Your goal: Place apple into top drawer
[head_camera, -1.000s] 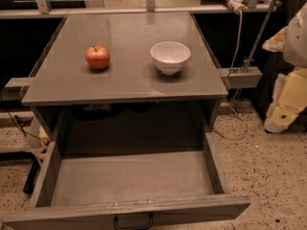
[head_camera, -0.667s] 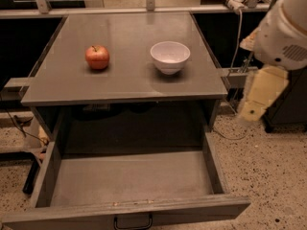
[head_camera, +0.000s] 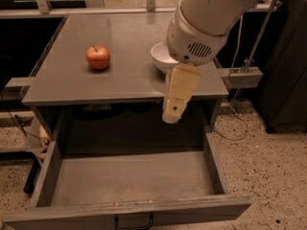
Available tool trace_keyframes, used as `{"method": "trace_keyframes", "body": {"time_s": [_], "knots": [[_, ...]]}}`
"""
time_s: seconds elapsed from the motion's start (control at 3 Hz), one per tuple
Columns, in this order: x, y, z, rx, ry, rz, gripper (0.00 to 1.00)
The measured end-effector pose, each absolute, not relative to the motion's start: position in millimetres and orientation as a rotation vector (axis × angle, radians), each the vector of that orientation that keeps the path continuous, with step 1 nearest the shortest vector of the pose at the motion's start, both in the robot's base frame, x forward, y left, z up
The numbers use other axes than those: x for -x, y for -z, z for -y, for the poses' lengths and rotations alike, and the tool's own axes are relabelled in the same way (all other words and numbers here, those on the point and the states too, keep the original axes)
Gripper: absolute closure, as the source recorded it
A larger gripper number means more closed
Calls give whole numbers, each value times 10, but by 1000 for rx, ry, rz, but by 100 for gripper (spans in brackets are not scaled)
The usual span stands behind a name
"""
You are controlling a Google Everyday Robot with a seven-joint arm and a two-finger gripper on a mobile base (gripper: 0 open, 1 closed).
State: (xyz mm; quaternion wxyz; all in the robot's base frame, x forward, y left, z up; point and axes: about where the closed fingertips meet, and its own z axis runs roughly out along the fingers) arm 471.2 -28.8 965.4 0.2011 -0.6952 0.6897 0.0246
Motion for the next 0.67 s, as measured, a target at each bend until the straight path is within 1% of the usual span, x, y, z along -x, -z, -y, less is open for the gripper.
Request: {"method": "trace_keyframes", "body": {"time_s": [0.33, 0.67], "knots": [[-4713, -9655, 285, 1942, -69, -1927, 0], [-5074, -9704, 53, 1936, -70, -1827, 0]]}}
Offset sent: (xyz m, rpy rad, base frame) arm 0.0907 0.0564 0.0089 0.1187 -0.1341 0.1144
